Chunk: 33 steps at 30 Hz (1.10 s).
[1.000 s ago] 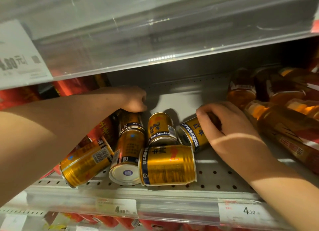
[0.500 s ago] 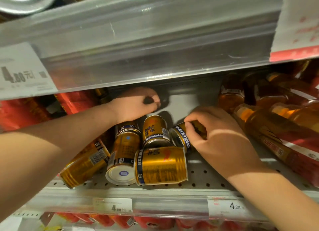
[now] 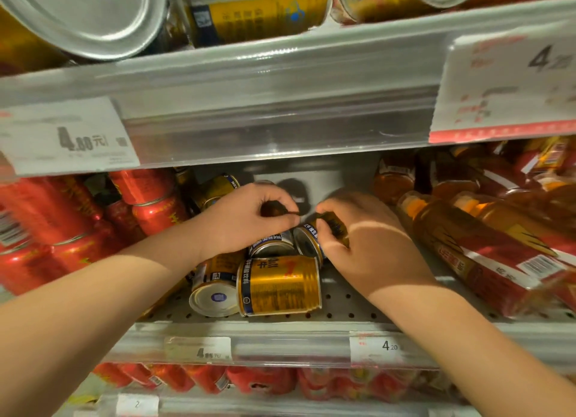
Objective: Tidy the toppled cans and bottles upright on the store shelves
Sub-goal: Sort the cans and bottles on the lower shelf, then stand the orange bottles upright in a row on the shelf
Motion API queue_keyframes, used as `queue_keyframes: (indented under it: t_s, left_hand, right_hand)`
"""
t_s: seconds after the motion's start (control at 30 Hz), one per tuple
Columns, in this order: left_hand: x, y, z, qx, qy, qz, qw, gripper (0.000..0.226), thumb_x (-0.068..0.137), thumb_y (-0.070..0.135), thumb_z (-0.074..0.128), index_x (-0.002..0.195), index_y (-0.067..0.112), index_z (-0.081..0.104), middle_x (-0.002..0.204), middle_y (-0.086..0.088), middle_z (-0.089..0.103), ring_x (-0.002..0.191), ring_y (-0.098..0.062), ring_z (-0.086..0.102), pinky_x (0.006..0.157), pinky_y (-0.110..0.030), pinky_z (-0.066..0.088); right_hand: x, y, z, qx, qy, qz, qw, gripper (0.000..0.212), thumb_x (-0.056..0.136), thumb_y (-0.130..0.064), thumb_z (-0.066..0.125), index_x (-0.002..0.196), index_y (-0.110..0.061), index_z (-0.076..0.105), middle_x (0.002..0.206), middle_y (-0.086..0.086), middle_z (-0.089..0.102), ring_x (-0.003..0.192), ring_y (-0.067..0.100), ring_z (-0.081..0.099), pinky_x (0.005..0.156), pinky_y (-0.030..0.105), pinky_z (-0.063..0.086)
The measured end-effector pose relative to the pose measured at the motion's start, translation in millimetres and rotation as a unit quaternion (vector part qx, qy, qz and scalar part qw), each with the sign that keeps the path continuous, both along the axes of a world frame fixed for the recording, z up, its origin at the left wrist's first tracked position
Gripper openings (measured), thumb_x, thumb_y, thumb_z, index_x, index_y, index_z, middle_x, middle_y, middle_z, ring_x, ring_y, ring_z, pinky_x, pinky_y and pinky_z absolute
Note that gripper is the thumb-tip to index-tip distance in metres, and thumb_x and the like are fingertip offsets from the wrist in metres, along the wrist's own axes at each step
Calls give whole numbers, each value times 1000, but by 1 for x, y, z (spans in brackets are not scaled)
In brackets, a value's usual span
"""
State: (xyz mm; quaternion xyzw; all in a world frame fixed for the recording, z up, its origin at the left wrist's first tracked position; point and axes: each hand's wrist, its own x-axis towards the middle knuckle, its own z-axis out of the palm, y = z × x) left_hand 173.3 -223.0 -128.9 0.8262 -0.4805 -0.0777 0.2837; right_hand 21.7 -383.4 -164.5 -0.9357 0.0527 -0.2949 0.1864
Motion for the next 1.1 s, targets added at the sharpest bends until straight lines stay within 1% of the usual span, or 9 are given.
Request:
queue_keyframes:
  t_s: [0.13,0.23,0.37,0.47,0.57,0.73,0.83,0.93,1.1]
  left_hand:
    - [-25,16,20,-70,21,57,996,14,89,47,70,103,46,71,111,21,69,107,3,62,99,-27,46]
    - [-61,27,29,-83,24,142,986,16,89,48,70,105,45,71,121,19,67,116,-5,59,102,-29,44]
    - [-131,44,37,-163,58,217,961,17,90,48,70,104,38,72,111,20,68,107,-2,64,98,-40,53]
    - [-179,51,49,-194,54,203,958,22,88,62,64,96,43,71,101,24,69,96,6,65,84,-30,56]
    - [-206,49,75,-185,-27,144,972,28,91,69,53,95,47,68,101,29,67,97,6,64,75,-20,50]
    - [-207,36,130,-256,-204,49,943,17,100,38,57,113,35,67,116,23,61,111,-3,61,93,-19,44]
    - [-193,15,145,-227,-313,49,921,26,98,28,61,121,19,69,124,2,63,115,-19,59,99,-34,45]
    - [-184,-1,139,-182,-313,98,927,35,96,32,64,126,15,68,126,-3,64,116,-25,59,101,-39,41]
    - [-182,-8,120,-203,-309,123,921,40,95,37,60,127,15,66,124,-1,64,116,-24,57,104,-39,40]
  right_hand:
    - [-26,1,16,43,8,-38,998,18,96,-34,52,110,-31,65,85,-19,40,88,12,47,77,26,36]
    - [-63,-1,29,62,2,-42,997,20,94,-27,57,112,-24,65,91,-10,55,91,15,53,76,29,42]
    - [-122,-8,50,126,21,-78,989,16,96,-34,50,84,-25,54,73,-8,54,68,8,55,56,21,35]
    - [-162,-6,71,179,-25,-59,982,17,100,-32,48,107,-34,63,103,-22,62,99,-3,59,77,11,46]
    - [-191,-9,95,169,-102,-68,978,23,98,-35,46,112,-41,64,113,-26,63,109,-3,59,86,7,43]
    - [-214,-42,140,86,-203,-114,969,24,98,-29,47,115,-34,63,115,-22,60,114,4,56,93,8,38]
    - [-215,-72,161,7,-162,-153,975,29,100,-27,49,128,-25,58,124,-13,56,123,9,50,105,21,37]
    - [-216,-89,164,-36,-97,-182,978,37,98,-29,54,134,-21,57,133,-6,53,129,12,45,112,37,37]
    - [-213,-100,155,-63,-106,-187,975,37,97,-22,55,134,-23,57,132,-7,52,128,11,45,111,31,35]
